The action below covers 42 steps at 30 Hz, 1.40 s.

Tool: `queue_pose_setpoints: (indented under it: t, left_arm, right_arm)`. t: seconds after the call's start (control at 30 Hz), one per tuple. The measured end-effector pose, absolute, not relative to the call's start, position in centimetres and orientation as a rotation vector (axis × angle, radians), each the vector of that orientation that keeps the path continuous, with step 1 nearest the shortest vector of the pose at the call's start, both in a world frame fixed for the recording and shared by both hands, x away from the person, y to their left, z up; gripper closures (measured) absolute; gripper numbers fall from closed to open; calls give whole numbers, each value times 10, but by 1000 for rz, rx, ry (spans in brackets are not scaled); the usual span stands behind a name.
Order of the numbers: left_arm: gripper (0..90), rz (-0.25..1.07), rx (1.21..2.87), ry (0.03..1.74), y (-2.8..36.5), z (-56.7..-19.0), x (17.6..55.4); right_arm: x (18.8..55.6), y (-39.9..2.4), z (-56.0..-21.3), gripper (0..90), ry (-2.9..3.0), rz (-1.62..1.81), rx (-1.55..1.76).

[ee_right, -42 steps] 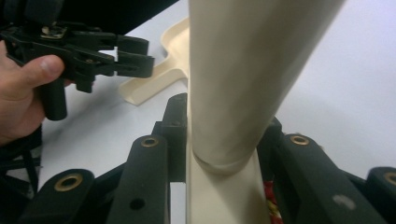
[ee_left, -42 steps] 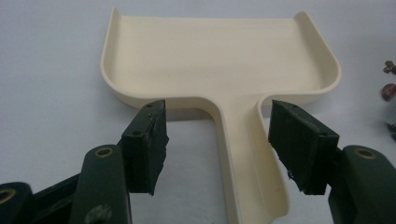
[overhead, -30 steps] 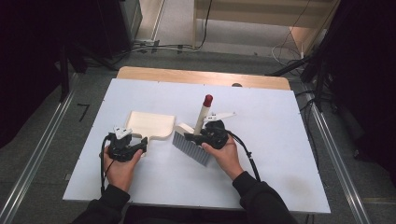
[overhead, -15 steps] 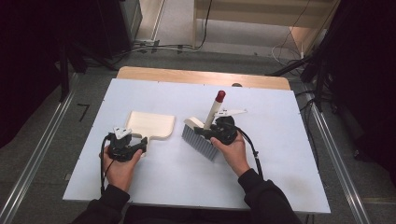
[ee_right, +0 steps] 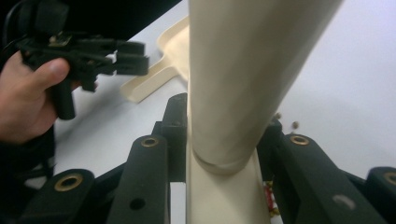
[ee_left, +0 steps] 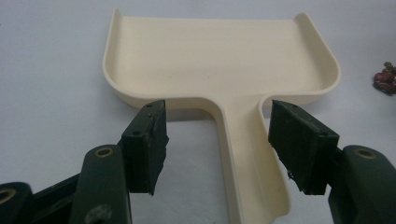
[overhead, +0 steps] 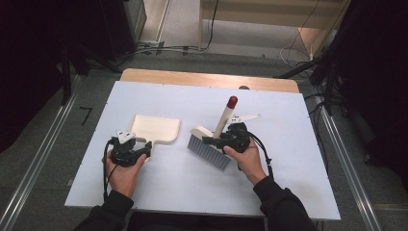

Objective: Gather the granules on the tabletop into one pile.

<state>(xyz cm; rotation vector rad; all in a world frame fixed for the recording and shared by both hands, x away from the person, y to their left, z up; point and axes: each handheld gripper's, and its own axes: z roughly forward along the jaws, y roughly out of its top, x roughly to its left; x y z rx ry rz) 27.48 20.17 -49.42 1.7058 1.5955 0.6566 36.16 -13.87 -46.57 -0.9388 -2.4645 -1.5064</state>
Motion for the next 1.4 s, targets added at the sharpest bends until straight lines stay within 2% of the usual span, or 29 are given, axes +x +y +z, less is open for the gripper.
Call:
queue_pose_setpoints:
  t: [0.63,0.9,1.13,1.4]
  left_arm:
    - [387,657,1708,1600,201,-496,276]
    - [387,656,1708,1600,202,-496,276]
    - [387,649,1697,1595,203,-494,276]
    - [387,642,1688,1593,207,-493,275]
  right_arm:
    - [388,-151,-477,644,-2484,-1498,-960]
    - [383,-152,-470,644,-2439,-1519,-950]
    - [377,-167,-453,643,-2458,-1578,-1177]
    - [376,-172,-449,643,-2600,-1562,-1419]
